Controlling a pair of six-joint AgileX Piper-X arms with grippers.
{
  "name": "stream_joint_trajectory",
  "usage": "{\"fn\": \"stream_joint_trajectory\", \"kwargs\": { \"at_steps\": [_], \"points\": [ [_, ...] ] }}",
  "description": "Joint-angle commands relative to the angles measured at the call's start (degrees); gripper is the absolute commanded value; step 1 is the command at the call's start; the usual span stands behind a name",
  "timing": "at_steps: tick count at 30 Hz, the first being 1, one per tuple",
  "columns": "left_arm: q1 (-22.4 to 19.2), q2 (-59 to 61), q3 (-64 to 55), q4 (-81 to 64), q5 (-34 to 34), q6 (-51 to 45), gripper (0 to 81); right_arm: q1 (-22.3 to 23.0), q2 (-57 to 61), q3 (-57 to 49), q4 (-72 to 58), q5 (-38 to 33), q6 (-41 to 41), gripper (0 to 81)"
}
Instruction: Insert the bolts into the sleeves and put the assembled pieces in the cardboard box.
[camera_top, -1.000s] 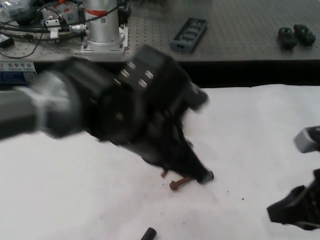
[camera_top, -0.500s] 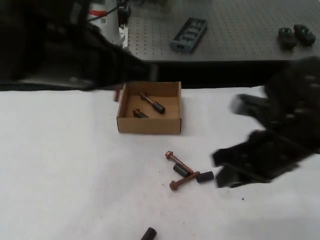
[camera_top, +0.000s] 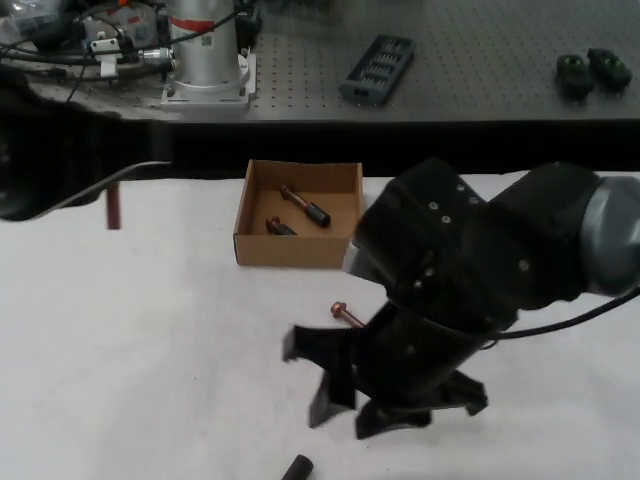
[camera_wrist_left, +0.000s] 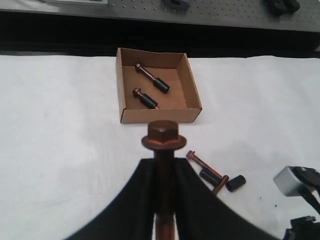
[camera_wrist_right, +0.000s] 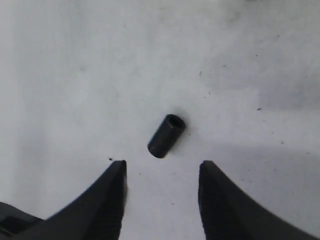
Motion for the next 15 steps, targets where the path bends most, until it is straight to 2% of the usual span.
{"fn": "stream_joint_trajectory", "kwargs": {
  "at_steps": [1,10,15],
  "points": [
    [0.2,-4.9,0.6,1.0,0.1,-1.9,0.6,0.3,0.6,-0.6,-1.8,0.1,3.4,33.7],
    [2.2,-8.4,0.6,3.5,-0.4,-1.9,0.6,5.4,6.0,-0.6,-2.4,-0.8,17.9,33.7],
    [3.0,-8.4,0.6,5.9,0.7,-0.8,0.6,5.8,6.8,-0.6,-1.1,1.2,22.7,33.7]
  ]
}}
